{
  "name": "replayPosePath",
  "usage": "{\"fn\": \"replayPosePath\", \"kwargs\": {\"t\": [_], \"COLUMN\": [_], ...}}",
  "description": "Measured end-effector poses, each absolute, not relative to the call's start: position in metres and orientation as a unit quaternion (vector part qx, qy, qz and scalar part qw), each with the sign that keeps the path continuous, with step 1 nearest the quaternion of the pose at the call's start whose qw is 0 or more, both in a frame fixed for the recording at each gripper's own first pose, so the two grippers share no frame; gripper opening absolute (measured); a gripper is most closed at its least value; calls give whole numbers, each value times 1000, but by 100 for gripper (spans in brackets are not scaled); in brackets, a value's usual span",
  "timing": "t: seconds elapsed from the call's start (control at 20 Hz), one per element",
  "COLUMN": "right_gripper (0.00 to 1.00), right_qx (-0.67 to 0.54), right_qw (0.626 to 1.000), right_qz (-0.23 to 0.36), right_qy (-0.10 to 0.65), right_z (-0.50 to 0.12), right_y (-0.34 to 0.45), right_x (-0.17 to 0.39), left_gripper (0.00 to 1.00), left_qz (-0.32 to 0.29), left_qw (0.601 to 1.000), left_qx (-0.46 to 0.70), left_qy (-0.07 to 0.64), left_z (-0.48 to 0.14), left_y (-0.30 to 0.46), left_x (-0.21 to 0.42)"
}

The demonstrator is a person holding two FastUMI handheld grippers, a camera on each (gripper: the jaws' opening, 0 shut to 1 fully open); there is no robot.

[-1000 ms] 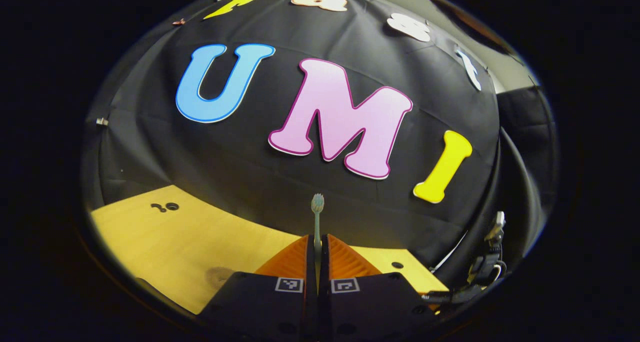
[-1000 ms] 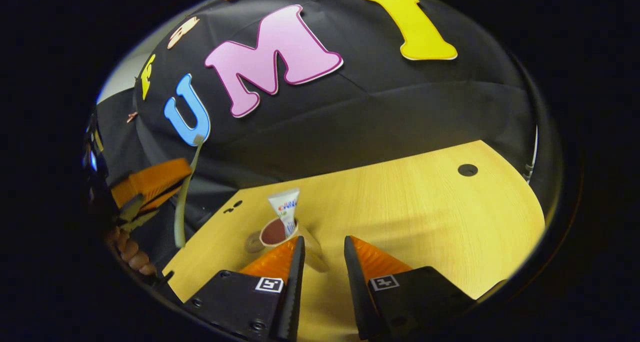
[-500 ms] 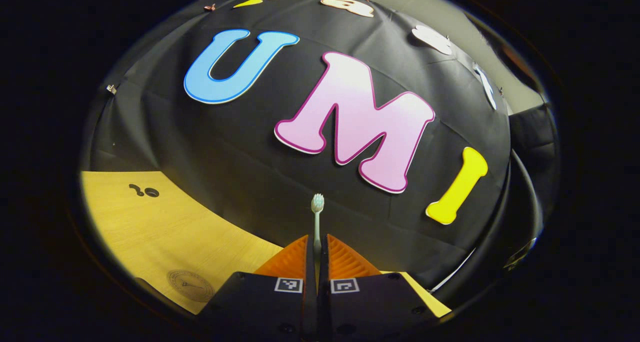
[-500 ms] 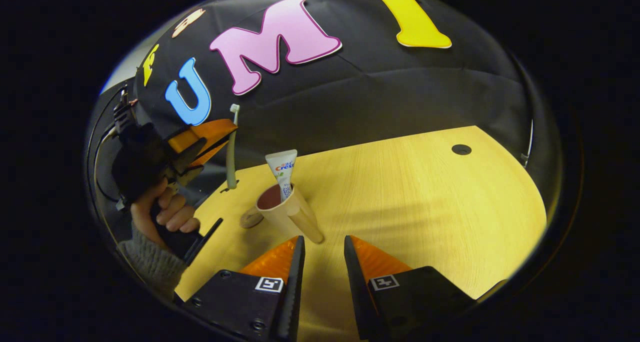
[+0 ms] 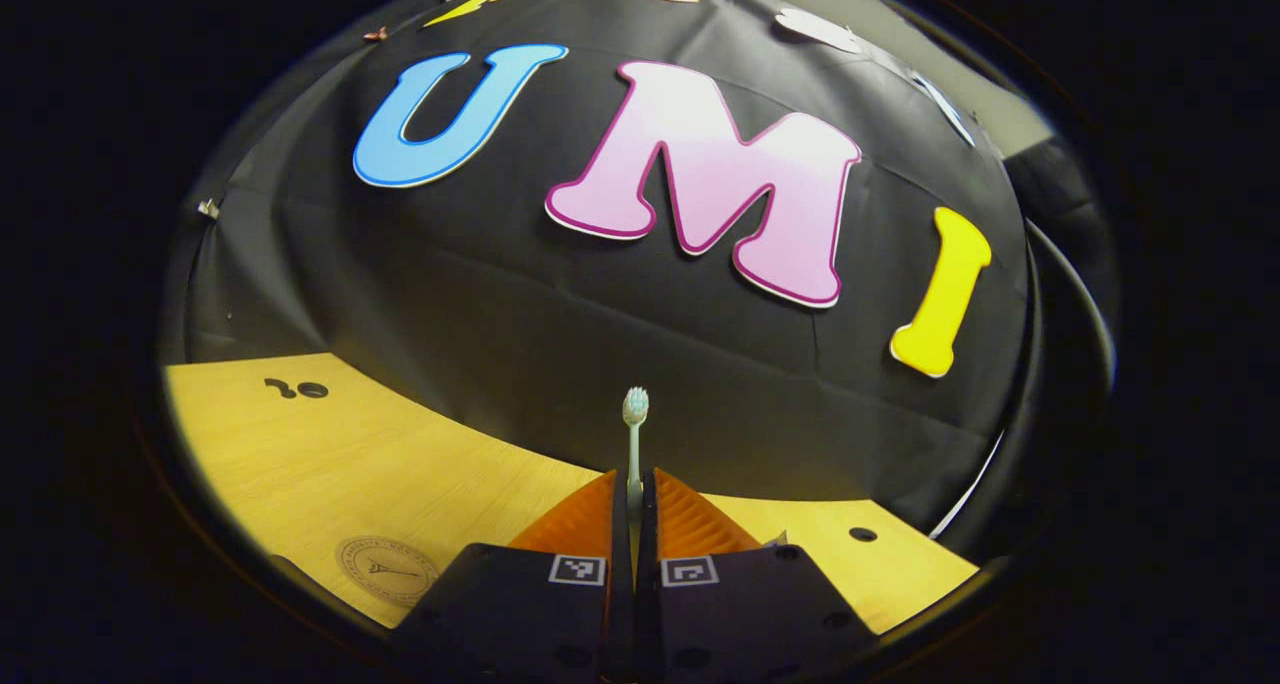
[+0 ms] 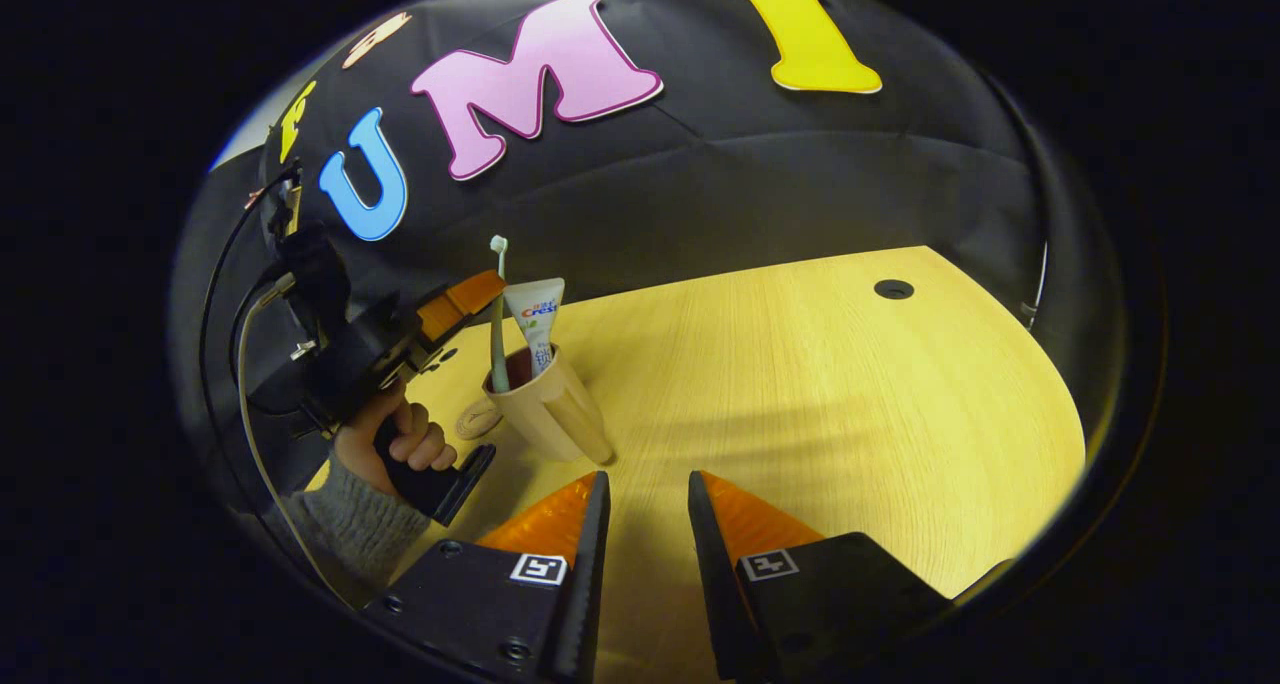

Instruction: Put the toothbrush and toothpaste on the desktop into the cup, then pick up the cup and place it on the coaster on the desktop.

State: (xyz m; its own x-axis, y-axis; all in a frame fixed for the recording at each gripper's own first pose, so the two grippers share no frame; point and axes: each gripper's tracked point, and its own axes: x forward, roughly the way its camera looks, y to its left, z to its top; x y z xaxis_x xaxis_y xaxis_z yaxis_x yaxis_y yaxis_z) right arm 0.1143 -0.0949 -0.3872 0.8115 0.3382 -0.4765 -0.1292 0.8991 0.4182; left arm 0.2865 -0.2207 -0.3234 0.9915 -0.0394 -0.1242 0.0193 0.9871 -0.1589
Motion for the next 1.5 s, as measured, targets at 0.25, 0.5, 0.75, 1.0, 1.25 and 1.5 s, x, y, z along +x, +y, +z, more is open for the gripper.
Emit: {"fn": "replayPosePath", "kwargs": {"t": [0.25, 0.5, 0.75, 1.0, 1.25, 1.5], "right_gripper": [48, 50, 54, 57, 49, 61], "right_qx": [205, 203, 174, 125, 27, -53], "right_qw": [930, 926, 920, 902, 874, 831], "right_qz": [124, 146, 204, 288, 360, 416], "right_qy": [280, 284, 286, 297, 324, 365], "right_z": [-385, -378, -363, -357, -359, -379], "right_y": [-95, -94, -84, -70, -56, -34], "right_x": [114, 120, 135, 141, 154, 168], "left_gripper": [8, 13, 16, 24, 27, 50], "left_qz": [-15, -14, -23, -31, -25, 8], "left_qw": [995, 995, 995, 993, 989, 982], "left_qx": [-53, -58, -60, -59, -49, -27], "left_qy": [78, 79, 82, 100, 134, 186], "left_z": [-344, -346, -342, -337, -331, -330], "left_y": [-225, -223, -222, -216, -190, -144], "left_x": [275, 265, 253, 225, 177, 111]}}
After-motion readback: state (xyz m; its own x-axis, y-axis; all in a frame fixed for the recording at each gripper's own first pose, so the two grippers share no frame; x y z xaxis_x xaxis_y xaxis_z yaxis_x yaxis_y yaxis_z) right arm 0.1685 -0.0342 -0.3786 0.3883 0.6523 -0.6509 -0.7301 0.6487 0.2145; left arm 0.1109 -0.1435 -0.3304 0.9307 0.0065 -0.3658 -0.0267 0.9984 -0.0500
